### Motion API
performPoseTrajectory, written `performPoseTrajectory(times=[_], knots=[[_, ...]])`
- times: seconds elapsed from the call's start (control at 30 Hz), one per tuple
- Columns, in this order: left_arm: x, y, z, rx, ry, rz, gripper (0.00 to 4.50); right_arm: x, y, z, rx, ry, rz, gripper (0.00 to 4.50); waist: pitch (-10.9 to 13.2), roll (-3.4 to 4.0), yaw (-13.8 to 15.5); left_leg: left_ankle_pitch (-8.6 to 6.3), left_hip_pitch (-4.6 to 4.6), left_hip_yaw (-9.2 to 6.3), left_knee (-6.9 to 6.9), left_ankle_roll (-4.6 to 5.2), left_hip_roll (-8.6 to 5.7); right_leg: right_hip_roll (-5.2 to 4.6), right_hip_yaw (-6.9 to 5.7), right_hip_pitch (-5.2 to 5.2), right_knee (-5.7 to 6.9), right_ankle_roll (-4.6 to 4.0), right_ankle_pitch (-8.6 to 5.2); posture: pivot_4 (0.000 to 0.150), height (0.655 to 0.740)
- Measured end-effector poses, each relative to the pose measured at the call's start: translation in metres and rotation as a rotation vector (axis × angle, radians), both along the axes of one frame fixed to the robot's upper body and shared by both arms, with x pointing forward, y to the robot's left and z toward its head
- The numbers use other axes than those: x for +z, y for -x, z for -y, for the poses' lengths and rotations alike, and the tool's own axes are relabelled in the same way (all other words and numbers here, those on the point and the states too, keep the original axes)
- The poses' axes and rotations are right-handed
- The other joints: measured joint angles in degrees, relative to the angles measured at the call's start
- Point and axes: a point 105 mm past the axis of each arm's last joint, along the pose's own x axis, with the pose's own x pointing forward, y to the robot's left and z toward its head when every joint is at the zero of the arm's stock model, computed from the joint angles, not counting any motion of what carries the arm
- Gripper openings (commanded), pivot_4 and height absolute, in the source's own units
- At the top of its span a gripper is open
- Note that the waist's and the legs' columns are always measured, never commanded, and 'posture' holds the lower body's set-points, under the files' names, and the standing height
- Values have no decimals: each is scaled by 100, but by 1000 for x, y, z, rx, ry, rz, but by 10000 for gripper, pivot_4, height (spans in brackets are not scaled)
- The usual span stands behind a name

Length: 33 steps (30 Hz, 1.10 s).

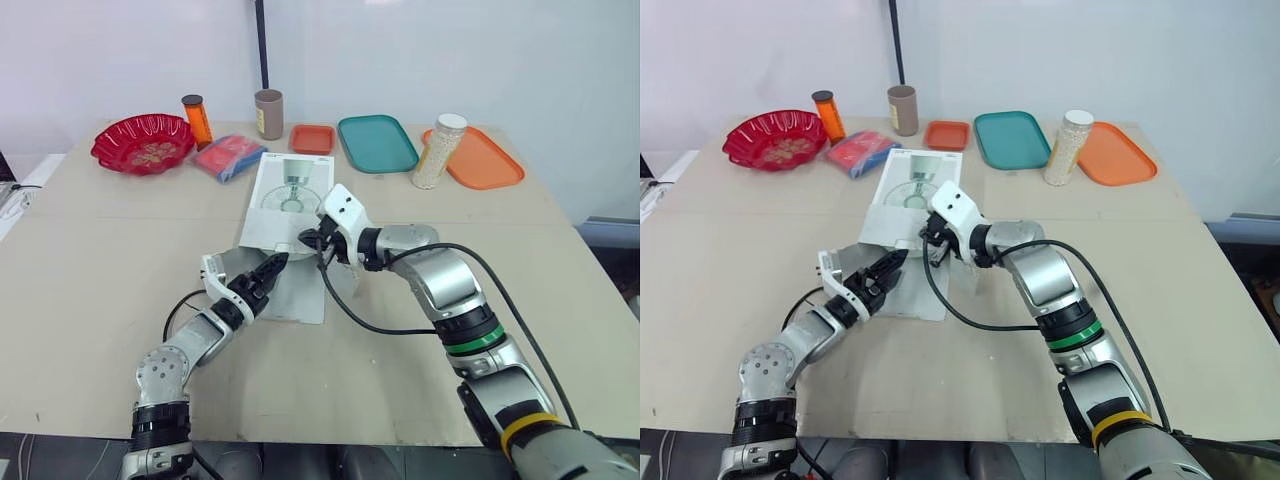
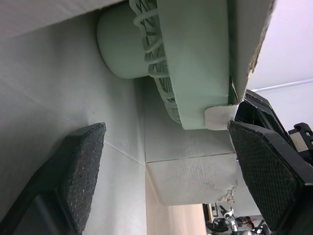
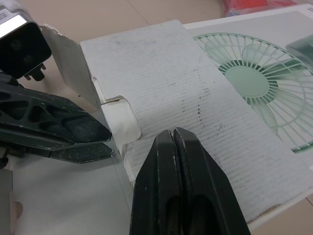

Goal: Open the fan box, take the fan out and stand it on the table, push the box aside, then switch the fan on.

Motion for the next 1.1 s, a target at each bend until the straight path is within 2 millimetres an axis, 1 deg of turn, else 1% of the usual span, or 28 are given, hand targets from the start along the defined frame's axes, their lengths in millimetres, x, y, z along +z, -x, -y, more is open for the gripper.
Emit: performPoseTrajectory(times=[0.2,0.37,0.57,0.8,1.03,1.07,1.1], knots=[[0,4,0,-17,-34,-4,42783,0,0,-1,2,0,2,0,-1,0,0,-1,2,0,-4,0,0,0,1,1,-4,2,-1,1500,7400],[-2,9,-3,-29,-95,-34,42783,0,1,-2,5,0,2,0,-2,1,-3,-1,4,0,-5,1,1,0,2,1,-4,1,-1,1500,7400],[0,13,-9,-10,-77,-62,42783,-1,1,-4,4,2,7,0,-2,1,-5,-1,5,1,-7,1,2,0,2,1,-5,1,-1,1500,7400],[-3,12,-9,-2,-56,-98,42783,-1,1,-4,-4,1,10,0,-7,1,-2,0,10,1,-7,0,1,0,2,6,-5,1,0,1500,7400],[-1,12,-11,12,-53,-90,42783,-1,1,-4,-8,1,11,0,-8,2,-2,0,12,1,-7,-1,1,0,2,7,-5,1,0,1500,7400],[-1,11,-12,19,-52,-88,37632,-1,1,-4,-7,1,11,0,-8,2,-2,0,12,1,-7,-1,1,0,2,7,-5,1,0,1500,7400],[-2,11,-12,25,-55,-92,35516,-1,1,-4,-7,0,11,0,-8,2,-4,0,12,1,-7,-1,1,1,3,7,-5,0,0,1500,7400]])
